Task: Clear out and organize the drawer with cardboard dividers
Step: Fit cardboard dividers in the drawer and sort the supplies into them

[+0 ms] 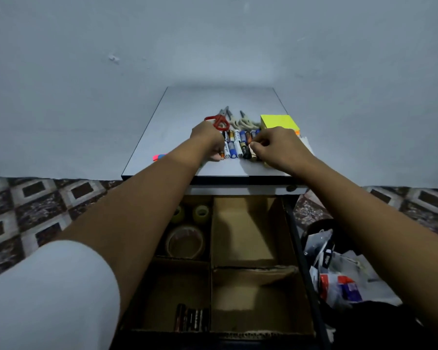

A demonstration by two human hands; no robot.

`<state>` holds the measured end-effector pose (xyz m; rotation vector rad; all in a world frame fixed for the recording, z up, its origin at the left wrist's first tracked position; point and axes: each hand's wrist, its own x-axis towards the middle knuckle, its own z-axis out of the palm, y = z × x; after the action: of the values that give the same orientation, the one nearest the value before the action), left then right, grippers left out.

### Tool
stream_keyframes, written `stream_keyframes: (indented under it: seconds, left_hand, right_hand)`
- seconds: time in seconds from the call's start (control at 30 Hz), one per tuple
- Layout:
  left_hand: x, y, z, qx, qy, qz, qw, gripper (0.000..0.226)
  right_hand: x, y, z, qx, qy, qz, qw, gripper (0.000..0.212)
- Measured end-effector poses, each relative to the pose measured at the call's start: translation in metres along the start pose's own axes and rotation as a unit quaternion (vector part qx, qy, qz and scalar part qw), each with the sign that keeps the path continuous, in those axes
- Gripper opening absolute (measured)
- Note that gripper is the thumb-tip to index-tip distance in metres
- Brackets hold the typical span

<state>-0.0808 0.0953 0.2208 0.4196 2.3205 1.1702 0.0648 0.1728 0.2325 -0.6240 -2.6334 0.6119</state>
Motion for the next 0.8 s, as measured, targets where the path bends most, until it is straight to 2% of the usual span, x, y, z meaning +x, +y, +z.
stream_keyframes:
  seconds: [0.23,0.37,0.5,0.73,0.8]
  left_hand:
    - [0.000,0.003,-0.005,0.039,-0.016,-0.002,0.999,0.012]
    - [-0.002,0.004,-0.008,0.052,-0.019,0.000,0.998,0.019]
    - [-0.002,0.007,-0.021,0.026,-0.012,0.013,1.000,0.015]
    - [-0.011,0.006,-0.048,-0.029,-0.057,-0.028,0.998,0.024]
    - [-0.011,0.002,-0.053,-0.047,-0.057,-0.034,0.997,0.023]
  right_hand:
    - [0.017,-0.003,0.008,-0.019,-0.027,0.003,0.999,0.024]
    - [0.031,-0.014,0.015,-0.025,-0.044,-0.001,0.999,0.026]
    - [0.048,-0.020,0.028,-0.065,-0.055,-0.014,0.996,0.024]
    - [0.061,-0.026,0.048,-0.131,-0.062,-0.022,0.989,0.015]
    - [0.062,-0.026,0.052,-0.137,-0.055,-0.027,0.989,0.020]
